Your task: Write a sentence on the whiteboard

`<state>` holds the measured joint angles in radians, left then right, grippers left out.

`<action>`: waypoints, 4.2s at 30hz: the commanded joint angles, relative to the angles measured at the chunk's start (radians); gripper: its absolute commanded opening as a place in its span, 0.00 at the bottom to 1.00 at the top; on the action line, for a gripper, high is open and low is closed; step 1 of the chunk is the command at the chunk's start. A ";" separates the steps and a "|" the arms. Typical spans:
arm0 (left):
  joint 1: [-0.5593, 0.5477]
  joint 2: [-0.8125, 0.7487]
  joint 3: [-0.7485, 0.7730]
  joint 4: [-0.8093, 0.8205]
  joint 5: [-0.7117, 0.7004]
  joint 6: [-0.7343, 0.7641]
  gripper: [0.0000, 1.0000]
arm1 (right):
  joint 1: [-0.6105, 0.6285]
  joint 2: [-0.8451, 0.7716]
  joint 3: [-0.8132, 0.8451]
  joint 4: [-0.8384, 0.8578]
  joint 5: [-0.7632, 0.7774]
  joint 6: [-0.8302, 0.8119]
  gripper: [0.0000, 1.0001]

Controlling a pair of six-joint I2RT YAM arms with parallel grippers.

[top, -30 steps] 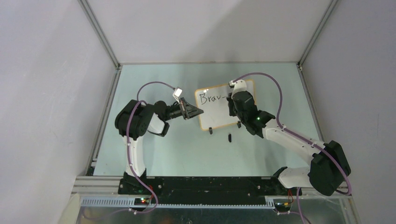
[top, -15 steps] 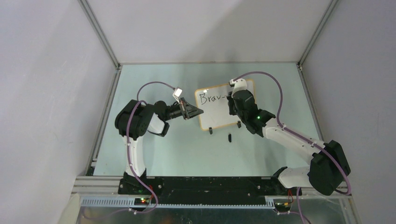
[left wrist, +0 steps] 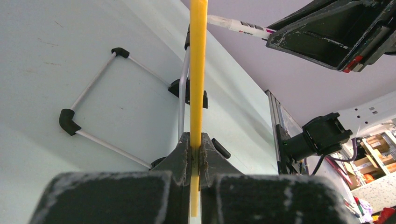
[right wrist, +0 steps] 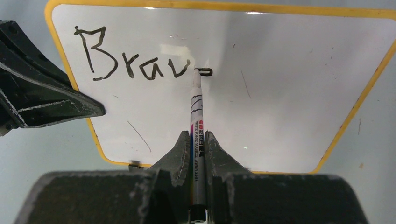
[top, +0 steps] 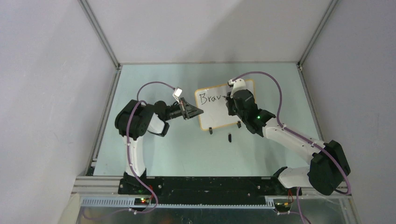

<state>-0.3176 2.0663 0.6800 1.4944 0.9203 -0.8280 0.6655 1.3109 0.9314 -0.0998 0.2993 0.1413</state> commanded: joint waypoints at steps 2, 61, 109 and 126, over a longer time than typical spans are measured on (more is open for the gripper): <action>-0.002 -0.033 -0.012 0.036 0.043 0.027 0.00 | 0.000 0.013 0.040 0.005 -0.026 -0.006 0.00; -0.002 -0.041 -0.020 0.036 0.040 0.034 0.00 | 0.032 -0.177 -0.089 0.089 0.123 -0.040 0.00; 0.000 -0.045 -0.023 0.036 0.042 0.036 0.00 | -0.010 -0.082 -0.073 0.033 0.078 -0.016 0.00; 0.001 -0.043 -0.022 0.036 0.044 0.036 0.00 | -0.023 -0.075 -0.063 0.061 0.090 -0.017 0.00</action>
<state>-0.3176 2.0605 0.6727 1.4944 0.9215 -0.8188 0.6483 1.2320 0.8223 -0.0734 0.3737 0.1272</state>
